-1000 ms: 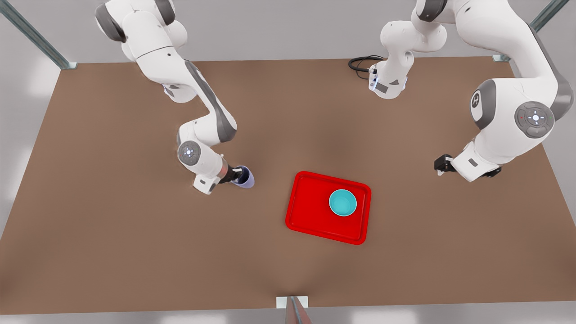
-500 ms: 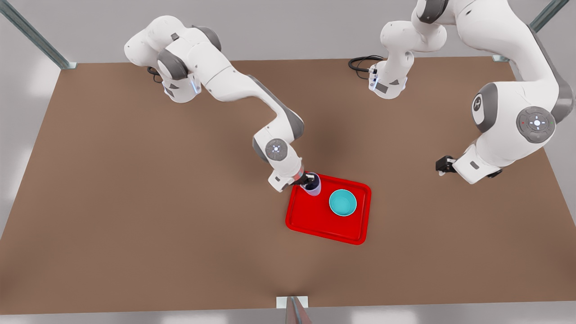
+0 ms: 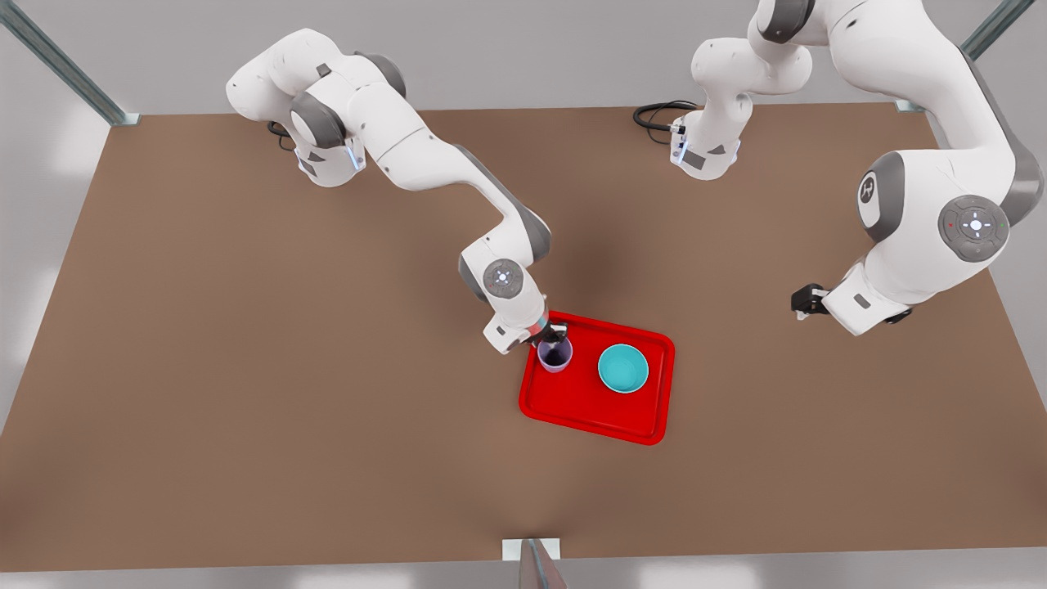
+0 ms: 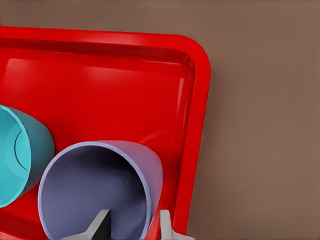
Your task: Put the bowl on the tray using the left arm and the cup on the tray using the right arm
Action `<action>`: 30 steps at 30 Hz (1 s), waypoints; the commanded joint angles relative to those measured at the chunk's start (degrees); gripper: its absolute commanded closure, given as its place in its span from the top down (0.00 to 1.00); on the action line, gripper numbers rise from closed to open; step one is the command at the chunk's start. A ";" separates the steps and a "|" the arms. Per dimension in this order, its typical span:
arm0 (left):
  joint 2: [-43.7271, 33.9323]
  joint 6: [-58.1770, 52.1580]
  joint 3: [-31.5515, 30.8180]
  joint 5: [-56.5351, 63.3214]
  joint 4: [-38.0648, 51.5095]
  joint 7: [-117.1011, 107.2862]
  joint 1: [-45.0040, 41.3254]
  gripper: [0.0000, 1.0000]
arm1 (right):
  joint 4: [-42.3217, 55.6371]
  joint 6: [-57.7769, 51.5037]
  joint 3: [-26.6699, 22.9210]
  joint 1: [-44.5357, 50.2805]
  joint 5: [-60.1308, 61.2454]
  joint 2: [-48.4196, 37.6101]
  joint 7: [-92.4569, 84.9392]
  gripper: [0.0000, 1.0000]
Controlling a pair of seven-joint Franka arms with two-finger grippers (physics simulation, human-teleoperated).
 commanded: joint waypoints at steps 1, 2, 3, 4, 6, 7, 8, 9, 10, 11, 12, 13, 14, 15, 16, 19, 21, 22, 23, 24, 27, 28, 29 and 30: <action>0.00 0.00 -0.02 0.00 0.00 0.00 -0.04 1.00 | 0.08 0.00 0.00 0.00 -0.05 -0.03 0.00 0.66; 0.00 0.00 -0.02 0.00 0.00 0.00 -0.04 1.00 | -0.18 -0.09 -0.09 0.00 -0.05 -0.03 -0.18 0.66; 0.00 0.00 0.07 0.00 0.00 0.00 -0.04 1.00 | -0.18 -0.17 -0.17 0.00 -0.05 -0.20 -0.18 0.67; -0.09 0.00 -0.02 0.00 0.00 0.00 -0.04 1.00 | -0.27 -0.52 -0.44 0.00 -0.05 -0.47 -0.26 0.67; -0.09 0.00 0.07 0.00 0.09 0.09 -0.04 1.00 | -0.36 -0.97 -0.97 0.97 0.04 -1.00 -0.35 0.67; -0.27 -0.09 0.07 0.00 0.09 0.00 -0.13 1.00 | -0.36 -0.97 -0.97 0.97 0.04 -1.26 -0.26 0.67; -0.35 -0.09 0.07 0.00 0.09 -0.26 -0.13 1.00 | -0.44 -1.05 -0.97 0.97 0.13 -1.79 -0.27 0.67; -0.44 -0.09 0.07 0.00 0.09 -0.26 -0.13 1.00 | -0.36 -1.05 -0.97 0.88 1.71 -2.31 -0.26 0.67; -0.44 -0.09 0.07 0.00 0.18 -0.26 -0.13 1.00 | -0.79 -1.40 -0.97 0.44 1.88 -3.72 -0.35 0.67; -0.44 -0.09 0.07 0.00 0.18 -0.35 -0.13 1.00 | -1.76 -4.22 -0.97 -1.75 1.62 -7.93 -0.79 0.75; -0.44 -0.09 0.07 -0.09 0.18 -0.44 -0.13 1.00 | -4.13 -3.78 -0.88 -3.07 1.18 -12.15 -1.32 0.94; -0.44 -0.09 -0.02 -0.09 0.18 -0.62 -0.22 1.00 | -7.47 -4.13 -0.79 -5.27 1.00 -17.95 -4.04 1.00; -0.36 -0.09 -0.02 -0.18 0.18 -0.62 -0.22 1.00 | -10.46 -4.48 -0.97 -7.56 0.92 -23.58 -4.66 1.00; -0.44 -0.09 -0.02 -0.18 0.18 -0.79 -0.22 1.00 | -13.80 -9.48 -2.63 -10.36 0.83 -28.41 -5.71 1.00; -0.44 -0.09 -0.10 -0.18 0.18 -0.79 -0.22 1.00 | -17.22 -14.93 -3.42 -14.06 -0.04 -33.94 -9.66 1.00; -0.44 -0.09 -0.10 -0.18 0.18 -0.88 -0.30 1.00 | -16.62 -37.68 -4.04 -27.85 -15.68 -43.71 -33.21 1.00; -0.44 -0.09 -0.10 -0.18 0.18 -0.88 -0.30 1.00 | -12.05 -48.16 -2.99 -38.14 -18.33 -45.20 -41.84 1.00; -0.44 -0.09 -0.10 -0.18 0.18 -0.88 -0.30 1.00 | -11.61 -50.27 -0.62 -40.86 -18.33 -45.38 -41.57 1.00; -0.44 -0.09 -0.10 -0.18 0.18 -0.88 -0.30 1.00 | -11.78 -50.45 0.79 -41.84 -18.42 -45.38 -41.13 1.00; -0.44 -0.09 -0.10 -0.18 0.18 -0.88 -0.30 1.00 | -11.96 -50.45 0.70 -41.84 -18.33 -45.47 -40.96 1.00; -0.44 -0.09 -0.10 -0.18 0.18 -0.88 -0.30 1.00 | -12.05 -47.38 0.79 -41.22 -18.33 -43.28 -39.11 1.00; -0.53 -0.09 -0.10 -0.18 0.18 -0.88 -0.30 1.00 | -11.69 -45.88 0.88 -41.13 -17.98 -40.73 -39.11 1.00; -0.53 -0.09 -0.10 -0.18 0.18 -0.88 -0.30 1.00 | -11.69 -45.61 0.79 -41.13 -17.98 -40.11 -39.11 1.00; -0.53 -0.09 -0.10 -0.18 0.18 -0.88 -0.30 1.00 | -11.78 -44.65 0.79 -41.22 -17.63 -40.11 -39.11 1.00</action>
